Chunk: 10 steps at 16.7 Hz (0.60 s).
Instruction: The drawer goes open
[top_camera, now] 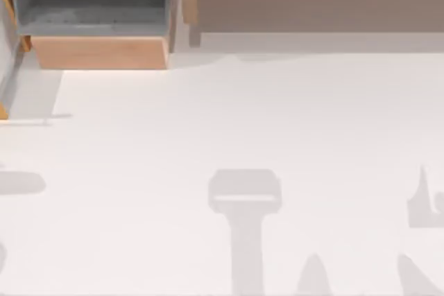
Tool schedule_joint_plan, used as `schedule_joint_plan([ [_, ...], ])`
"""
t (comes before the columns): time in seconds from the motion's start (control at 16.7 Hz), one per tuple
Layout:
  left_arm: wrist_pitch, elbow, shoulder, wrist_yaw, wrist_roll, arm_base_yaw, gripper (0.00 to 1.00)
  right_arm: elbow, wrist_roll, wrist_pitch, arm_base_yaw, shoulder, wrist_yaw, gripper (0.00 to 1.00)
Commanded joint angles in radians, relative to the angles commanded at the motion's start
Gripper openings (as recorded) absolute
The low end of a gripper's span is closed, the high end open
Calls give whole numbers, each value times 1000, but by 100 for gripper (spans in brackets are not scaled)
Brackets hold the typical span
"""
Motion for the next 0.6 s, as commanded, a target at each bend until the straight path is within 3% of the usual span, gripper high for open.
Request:
schedule_joint_plan([
  [0.3,77,-144,-53,80,4,85,0,0,0,0,0,0,0,100],
  [0.54,81,-148,-55,83,5,88,0,0,0,0,0,0,0,100],
  [0.6,81,-148,-55,83,5,88,8,0,0,0,0,0,0,100],
])
